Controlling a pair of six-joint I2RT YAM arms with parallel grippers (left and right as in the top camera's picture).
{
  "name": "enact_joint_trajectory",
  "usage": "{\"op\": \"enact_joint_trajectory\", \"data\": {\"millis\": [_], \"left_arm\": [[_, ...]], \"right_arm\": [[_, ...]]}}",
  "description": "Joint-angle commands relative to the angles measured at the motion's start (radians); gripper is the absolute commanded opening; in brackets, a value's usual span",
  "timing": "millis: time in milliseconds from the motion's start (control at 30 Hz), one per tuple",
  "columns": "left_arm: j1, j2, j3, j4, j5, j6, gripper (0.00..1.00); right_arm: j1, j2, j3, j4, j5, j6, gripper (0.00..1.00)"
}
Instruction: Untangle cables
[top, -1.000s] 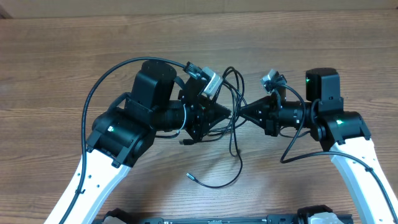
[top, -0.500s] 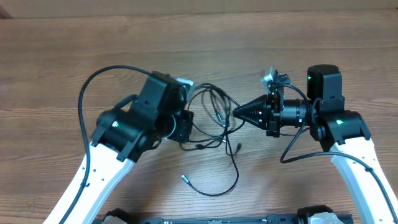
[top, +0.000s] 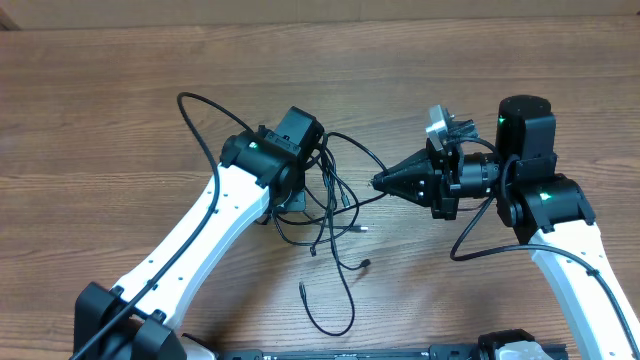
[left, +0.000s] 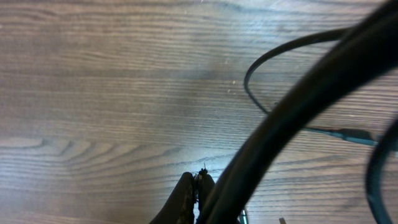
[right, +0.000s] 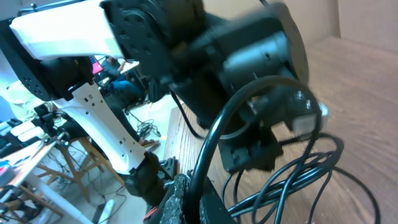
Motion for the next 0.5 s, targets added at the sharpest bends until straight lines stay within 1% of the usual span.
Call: {"op": "enact_joint_trajectory", "data": {"millis": [0, 67, 133, 233, 333, 367, 400, 467], "left_arm": [[0.0, 0.042, 0.012, -0.024, -0.042, -0.058, 0.04], [0.0, 0.046, 0.012, -0.029, -0.043, -0.062, 0.04], [0.0, 0.045, 0.012, -0.029, -0.043, -0.063, 0.04], [0.0, 0.045, 0.012, -0.029, -0.042, -0.072, 0.04], [0.0, 0.045, 0.012, -0.026, -0.026, -0.083, 0.04], [0.0, 0.045, 0.012, -0.022, -0.017, -0.083, 0.04], [0.0, 0.045, 0.012, -0.016, 0.0, -0.082, 0.04], [0.0, 0.045, 0.012, -0.004, 0.026, -0.077, 0.04]], "right_arm": [[-0.033, -0.007, 0.016, 0.066, -0.039, 0.075, 0.04], [-0.082, -0.007, 0.016, 0.129, 0.016, 0.189, 0.04], [-0.126, -0.007, 0.016, 0.143, 0.077, 0.267, 0.04], [-0.209, -0.007, 0.016, 0.122, 0.199, 0.391, 0.04], [-0.283, -0.007, 0.016, 0.073, 0.302, 0.467, 0.04], [-0.298, -0.007, 0.016, 0.051, 0.328, 0.47, 0.1], [-0.319, -0.007, 0.016, 0.013, 0.362, 0.47, 0.33], [-0.341, -0.007, 0.016, -0.039, 0.377, 0.467, 0.5]]}}
